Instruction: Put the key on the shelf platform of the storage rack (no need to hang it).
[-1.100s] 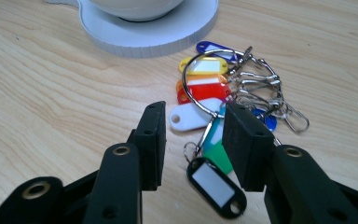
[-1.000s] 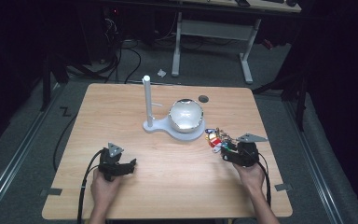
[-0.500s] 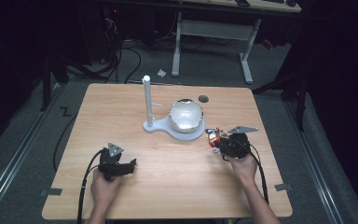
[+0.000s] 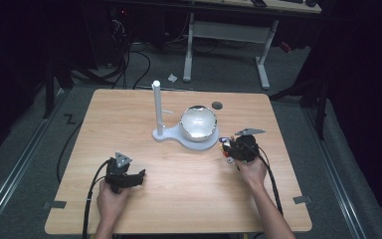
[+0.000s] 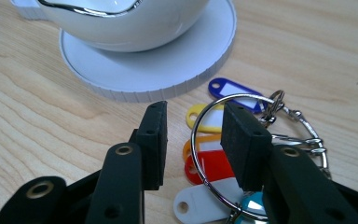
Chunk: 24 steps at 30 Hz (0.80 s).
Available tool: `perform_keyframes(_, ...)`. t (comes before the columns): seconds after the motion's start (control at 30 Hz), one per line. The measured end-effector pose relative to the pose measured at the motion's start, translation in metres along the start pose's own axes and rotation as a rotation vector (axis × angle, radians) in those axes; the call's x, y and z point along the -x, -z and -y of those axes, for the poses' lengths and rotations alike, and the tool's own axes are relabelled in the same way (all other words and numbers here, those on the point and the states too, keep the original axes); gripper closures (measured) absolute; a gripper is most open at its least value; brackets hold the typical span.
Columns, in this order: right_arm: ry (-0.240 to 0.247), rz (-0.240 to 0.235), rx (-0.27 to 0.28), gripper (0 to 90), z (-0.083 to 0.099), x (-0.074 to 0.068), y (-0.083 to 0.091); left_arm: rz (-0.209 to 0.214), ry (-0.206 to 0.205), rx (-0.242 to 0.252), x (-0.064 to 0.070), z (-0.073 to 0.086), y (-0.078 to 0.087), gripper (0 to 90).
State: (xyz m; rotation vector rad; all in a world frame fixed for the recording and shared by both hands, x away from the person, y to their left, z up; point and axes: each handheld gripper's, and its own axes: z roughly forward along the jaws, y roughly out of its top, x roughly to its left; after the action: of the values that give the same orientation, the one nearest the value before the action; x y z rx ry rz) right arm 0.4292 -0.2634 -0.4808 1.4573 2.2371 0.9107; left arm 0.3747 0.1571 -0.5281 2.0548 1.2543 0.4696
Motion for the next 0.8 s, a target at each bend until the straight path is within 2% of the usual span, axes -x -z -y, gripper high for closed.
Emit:
perform_keyframes(0.23, -0.010, 0.002, -0.023, 61.7, -0.007, 0.000, -0.013, 0.000, 0.000, 0.000, 0.000, 0.000, 0.000, 18.6)
perform_keyframes(0.33, -0.026, 0.008, -0.028, 62.1, -0.005, 0.003, -0.018, 0.001, 0.000, 0.000, 0.000, 0.000, 0.000, 18.5)
perform_keyframes(0.4, -0.037, 0.007, -0.051, 62.1, -0.003, 0.004, -0.021, 0.000, 0.000, 0.001, 0.000, 0.000, 0.000, 18.5)
perform_keyframes(0.67, -0.011, 0.018, -0.058, 65.3, -0.001, 0.001, -0.029, 0.000, -0.001, 0.000, 0.000, 0.000, 0.000, 18.5)
perform_keyframes(0.8, -0.012, 0.031, -0.070, 70.4, 0.001, -0.001, -0.034, 0.001, 0.000, 0.000, 0.000, 0.000, 0.000, 18.5)
